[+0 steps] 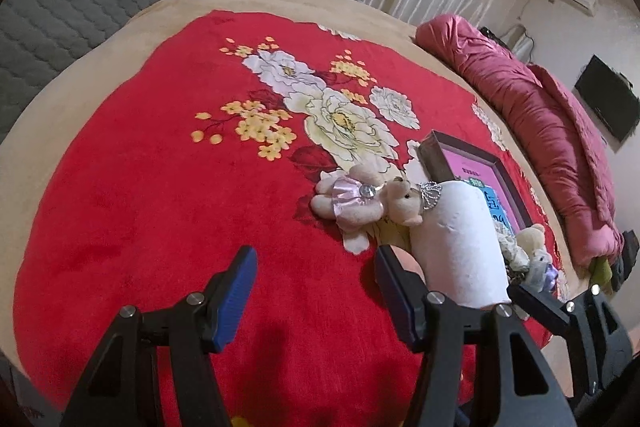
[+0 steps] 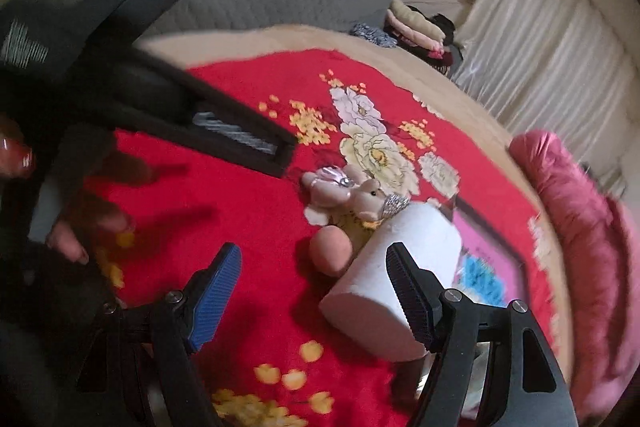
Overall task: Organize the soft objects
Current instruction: 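Move both open tools from the tray to the bunny plush and pink sponge, then grasp the cream bunny plush with the left tool and lift it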
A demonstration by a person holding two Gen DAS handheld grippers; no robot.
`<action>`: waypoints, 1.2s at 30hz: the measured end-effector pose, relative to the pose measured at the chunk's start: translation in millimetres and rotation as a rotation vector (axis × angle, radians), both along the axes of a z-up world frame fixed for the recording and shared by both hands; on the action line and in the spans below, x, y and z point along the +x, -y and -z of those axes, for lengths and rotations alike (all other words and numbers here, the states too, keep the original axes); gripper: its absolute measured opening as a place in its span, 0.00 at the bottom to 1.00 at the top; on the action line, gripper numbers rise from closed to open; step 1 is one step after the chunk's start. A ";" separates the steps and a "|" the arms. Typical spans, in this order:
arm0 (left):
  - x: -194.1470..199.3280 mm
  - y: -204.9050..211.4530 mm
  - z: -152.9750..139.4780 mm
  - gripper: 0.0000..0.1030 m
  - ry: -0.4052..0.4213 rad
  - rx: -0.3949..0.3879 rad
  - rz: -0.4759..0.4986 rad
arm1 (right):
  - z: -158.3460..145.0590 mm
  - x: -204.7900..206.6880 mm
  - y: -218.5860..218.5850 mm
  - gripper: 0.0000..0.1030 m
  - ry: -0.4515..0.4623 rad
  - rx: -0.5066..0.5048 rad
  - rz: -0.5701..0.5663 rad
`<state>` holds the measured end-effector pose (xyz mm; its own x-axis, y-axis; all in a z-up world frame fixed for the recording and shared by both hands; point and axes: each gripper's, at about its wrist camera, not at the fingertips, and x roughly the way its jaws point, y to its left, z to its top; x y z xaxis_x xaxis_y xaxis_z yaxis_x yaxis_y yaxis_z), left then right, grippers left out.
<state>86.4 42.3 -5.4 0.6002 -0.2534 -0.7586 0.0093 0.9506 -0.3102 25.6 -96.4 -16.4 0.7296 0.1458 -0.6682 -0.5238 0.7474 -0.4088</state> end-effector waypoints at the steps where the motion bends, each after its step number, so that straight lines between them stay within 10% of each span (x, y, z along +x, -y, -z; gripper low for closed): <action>1: 3.4 1.1 1.4 0.59 -0.002 0.003 0.006 | 2.8 1.9 -3.1 0.74 0.010 -0.035 -0.007; 16: 88.2 25.1 36.8 0.59 -0.048 -0.036 0.155 | 27.4 41.3 -5.8 0.74 -0.057 -0.188 -0.070; 27: 127.4 18.9 38.4 0.59 -0.097 -0.240 0.295 | 22.9 46.1 10.5 0.74 -0.079 -0.119 -0.065; 32: 132.9 10.3 43.0 0.59 -0.257 -0.477 0.360 | 20.5 49.2 14.3 0.74 -0.079 -0.083 -0.047; 36: 127.9 14.9 50.0 0.59 -0.337 -0.493 0.319 | 17.7 49.2 14.1 0.74 -0.079 -0.070 -0.046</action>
<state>214.3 27.4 -55.3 0.1900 -0.7433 -0.6415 0.0928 0.6640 -0.7419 74.7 -110.5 -34.1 0.6679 0.1287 -0.7331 -0.5895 0.6928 -0.4154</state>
